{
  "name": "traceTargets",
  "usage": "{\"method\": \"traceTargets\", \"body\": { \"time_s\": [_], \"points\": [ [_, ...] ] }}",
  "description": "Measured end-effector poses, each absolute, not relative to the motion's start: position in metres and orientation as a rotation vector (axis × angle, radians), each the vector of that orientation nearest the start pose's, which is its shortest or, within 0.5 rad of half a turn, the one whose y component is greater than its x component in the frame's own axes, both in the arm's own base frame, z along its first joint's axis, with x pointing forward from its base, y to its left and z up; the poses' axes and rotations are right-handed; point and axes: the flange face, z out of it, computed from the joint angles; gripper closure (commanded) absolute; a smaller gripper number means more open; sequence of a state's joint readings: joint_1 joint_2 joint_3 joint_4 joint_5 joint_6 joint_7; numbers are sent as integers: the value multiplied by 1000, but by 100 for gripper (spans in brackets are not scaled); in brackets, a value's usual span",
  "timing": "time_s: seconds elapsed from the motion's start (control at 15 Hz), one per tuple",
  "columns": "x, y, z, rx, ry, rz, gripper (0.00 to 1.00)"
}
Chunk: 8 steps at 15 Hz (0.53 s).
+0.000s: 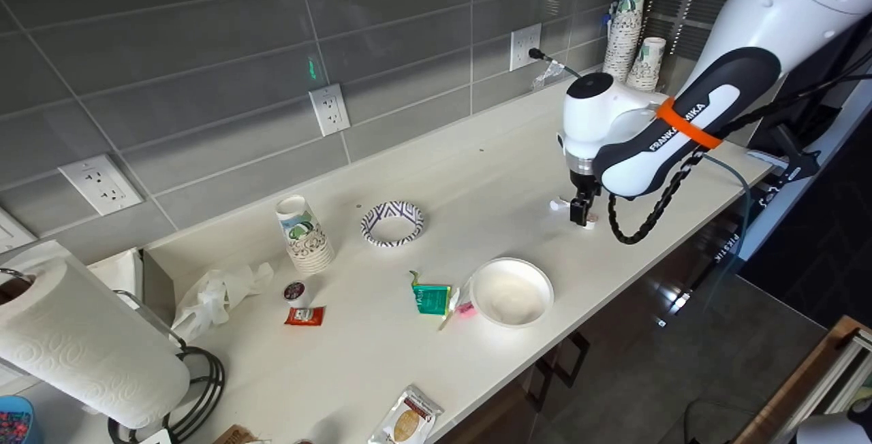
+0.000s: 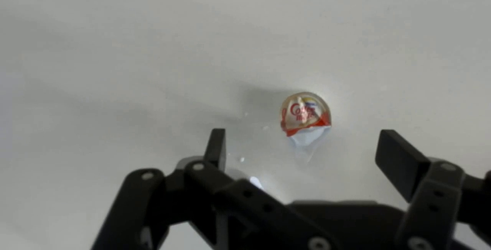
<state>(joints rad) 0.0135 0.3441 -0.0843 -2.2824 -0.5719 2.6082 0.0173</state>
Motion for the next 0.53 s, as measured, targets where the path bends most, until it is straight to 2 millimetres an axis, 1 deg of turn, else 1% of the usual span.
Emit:
{"method": "traceTargets", "body": {
  "time_s": [0.27,0.53],
  "points": [
    [525,-15,226,-3358,-583,-23,0],
    [512,-9,261,-3362,-442,-92,0]
  ]
}}
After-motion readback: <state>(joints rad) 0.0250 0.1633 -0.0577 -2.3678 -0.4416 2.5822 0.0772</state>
